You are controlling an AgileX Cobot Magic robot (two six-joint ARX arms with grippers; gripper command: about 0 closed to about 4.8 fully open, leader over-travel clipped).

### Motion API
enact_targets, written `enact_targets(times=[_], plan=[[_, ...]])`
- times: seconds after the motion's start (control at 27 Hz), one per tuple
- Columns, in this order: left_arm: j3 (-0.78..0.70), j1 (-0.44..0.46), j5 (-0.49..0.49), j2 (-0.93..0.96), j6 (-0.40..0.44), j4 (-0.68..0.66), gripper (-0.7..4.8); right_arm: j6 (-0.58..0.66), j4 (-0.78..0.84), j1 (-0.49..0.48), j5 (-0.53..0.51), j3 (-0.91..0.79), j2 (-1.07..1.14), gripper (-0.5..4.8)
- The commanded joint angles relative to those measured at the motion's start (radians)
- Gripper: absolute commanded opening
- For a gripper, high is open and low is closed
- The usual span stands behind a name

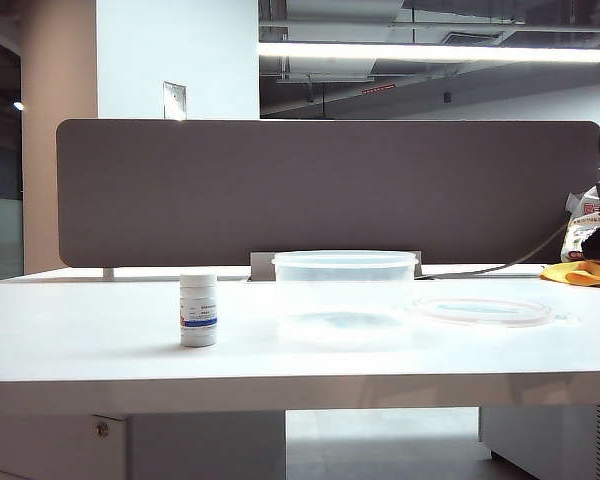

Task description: Remove the lid of the round box, pick up the small white medicine bottle inside, and place it on the table.

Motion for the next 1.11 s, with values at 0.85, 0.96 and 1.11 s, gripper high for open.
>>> enact_targets(times=[0.85,0.96,1.11], plan=[[0.0,-0.018,0.068,0.0,0.007,-0.035,0.2,-0.002,0.007,0.0,-0.002,0.006,-0.001,0.24],[0.0,-0.018,0.068,0.0,0.008,-0.034,0.2,-0.003,0.002,0.0,-0.001,0.006,-0.001,0.24],[0.0,-0.018,0.068,0.0,0.008,-0.035,0.21,-0.103,-0.021,-0.055,0.005,0.004,-0.041,0.24]])
